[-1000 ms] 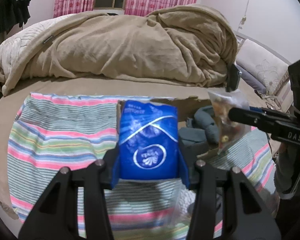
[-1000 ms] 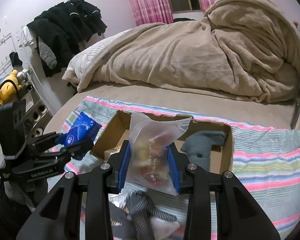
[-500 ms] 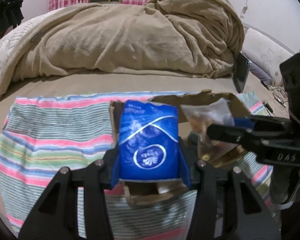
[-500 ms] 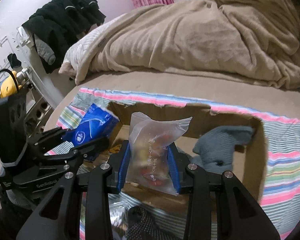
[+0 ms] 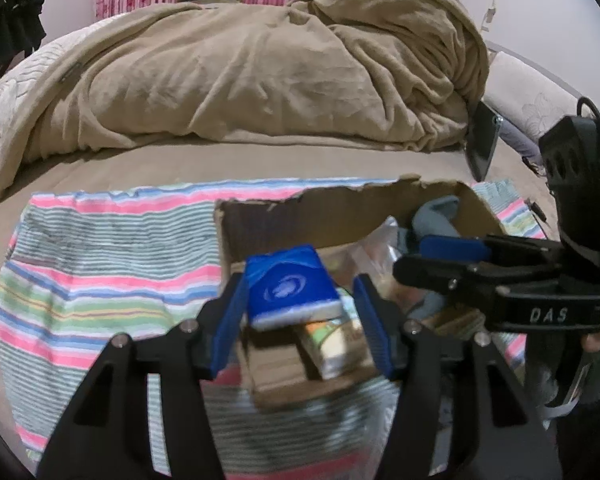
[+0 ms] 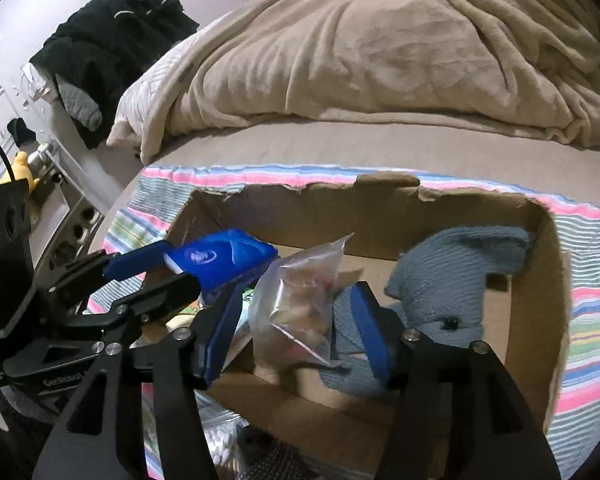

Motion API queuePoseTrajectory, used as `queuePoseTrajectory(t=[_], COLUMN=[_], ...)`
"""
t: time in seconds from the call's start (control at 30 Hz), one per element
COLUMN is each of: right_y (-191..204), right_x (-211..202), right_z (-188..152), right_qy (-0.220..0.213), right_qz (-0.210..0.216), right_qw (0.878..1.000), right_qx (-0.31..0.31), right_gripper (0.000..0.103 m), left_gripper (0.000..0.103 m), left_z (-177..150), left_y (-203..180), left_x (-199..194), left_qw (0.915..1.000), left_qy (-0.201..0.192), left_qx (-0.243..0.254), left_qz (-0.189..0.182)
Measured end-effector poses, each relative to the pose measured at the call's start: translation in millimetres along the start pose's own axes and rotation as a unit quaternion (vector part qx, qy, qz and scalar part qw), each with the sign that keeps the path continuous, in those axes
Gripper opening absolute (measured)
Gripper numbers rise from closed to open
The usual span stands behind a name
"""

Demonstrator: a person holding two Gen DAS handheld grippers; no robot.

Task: Organize objects
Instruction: 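Carry the blue pack into the box with the left tool while the right tool drops the snack bag in, then grasp the cotton swab bag with the left tool while the right tool grasps the grey dotted glove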

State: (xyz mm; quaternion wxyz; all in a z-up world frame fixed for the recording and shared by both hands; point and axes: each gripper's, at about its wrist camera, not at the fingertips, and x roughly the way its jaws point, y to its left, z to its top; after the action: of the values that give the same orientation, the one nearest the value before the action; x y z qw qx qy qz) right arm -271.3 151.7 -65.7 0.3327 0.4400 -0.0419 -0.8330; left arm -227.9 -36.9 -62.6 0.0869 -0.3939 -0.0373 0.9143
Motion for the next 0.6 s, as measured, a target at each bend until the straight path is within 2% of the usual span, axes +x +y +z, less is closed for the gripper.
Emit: queuePoseTrajectory(t=[0.4, 0.43, 0.47, 0.5, 0.6], right_y=[31.3, 35.5, 38.7, 41.1, 47.9], right_x=[-63.1, -70.7, -75.2, -79.1, -91.9], right_z=[-18.1, -21.7, -23.6, -25.5, -34.7], right_qy=[-0.037, -0.041, -0.044, -0.046, -0.049], right_qz=[-0.032, -0.035, -0.037, -0.036, -0.037], right_qw=[0.998, 0.998, 0.998, 0.998, 0.997], right_qx=[-0.026, -0.03, -0.032, -0.034, -0.037], right_gripper=[0.06, 0.06, 0.06, 0.06, 0.06], left_gripper=[0.058, 0.06, 0.068, 0.072, 0.075], left_z=[-21.4, -24.3, -27.2, -30.7, -38.6], left_y=[-6.0, -7.3, -8.7, -9.7, -11.6], left_x=[-72.7, -79.0, -85.0, -91.8, -108.6], left_qw=[0.9989, 0.9987, 0.9985, 0.9981, 0.9971], left_qy=[-0.041, -0.044, -0.047, -0.052, -0.062], left_qx=[-0.02, -0.022, -0.024, -0.028, -0.037], left_qz=[-0.01, -0.012, -0.015, -0.018, -0.024])
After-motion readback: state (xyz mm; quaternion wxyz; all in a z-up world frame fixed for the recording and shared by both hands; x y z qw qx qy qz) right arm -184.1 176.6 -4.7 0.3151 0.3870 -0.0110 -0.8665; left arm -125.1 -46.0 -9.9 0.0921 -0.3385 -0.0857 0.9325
